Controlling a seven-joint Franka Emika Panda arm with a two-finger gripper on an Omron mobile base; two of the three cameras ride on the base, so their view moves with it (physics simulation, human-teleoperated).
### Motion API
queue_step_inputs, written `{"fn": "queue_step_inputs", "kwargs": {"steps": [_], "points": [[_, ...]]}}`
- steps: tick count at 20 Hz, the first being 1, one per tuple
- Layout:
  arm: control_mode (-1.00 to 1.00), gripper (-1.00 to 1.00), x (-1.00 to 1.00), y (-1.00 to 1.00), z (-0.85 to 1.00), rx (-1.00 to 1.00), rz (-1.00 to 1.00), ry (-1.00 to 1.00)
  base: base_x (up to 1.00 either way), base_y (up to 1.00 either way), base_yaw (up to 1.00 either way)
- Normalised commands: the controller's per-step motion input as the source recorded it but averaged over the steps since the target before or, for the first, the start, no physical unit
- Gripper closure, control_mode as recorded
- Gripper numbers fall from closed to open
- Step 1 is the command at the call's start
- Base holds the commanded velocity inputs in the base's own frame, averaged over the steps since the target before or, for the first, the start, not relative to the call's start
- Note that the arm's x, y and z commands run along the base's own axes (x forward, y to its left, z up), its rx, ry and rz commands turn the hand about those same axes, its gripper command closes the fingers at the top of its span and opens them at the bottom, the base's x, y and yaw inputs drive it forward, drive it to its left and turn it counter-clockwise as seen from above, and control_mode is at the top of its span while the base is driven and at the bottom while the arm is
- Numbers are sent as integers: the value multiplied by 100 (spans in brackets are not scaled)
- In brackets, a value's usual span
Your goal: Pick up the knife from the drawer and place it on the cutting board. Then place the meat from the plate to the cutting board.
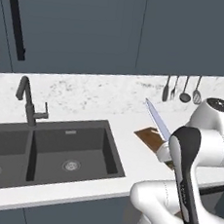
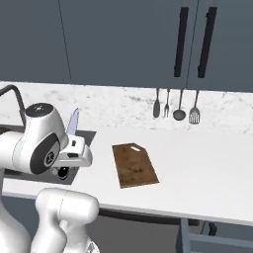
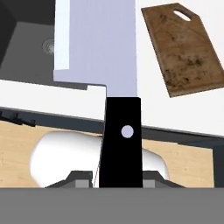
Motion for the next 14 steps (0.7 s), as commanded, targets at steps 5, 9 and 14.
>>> {"fn": "queue_step_inputs", "kwargs": {"steps": [5,9,14], "points": [[100,100,0,0,0,0,0,0,1,-51,11],[-100,100,17,-7,-3,0,0,1,8,-15,1],[-100,100,31,-46,-30,0,0,2,0,0,0]]}}
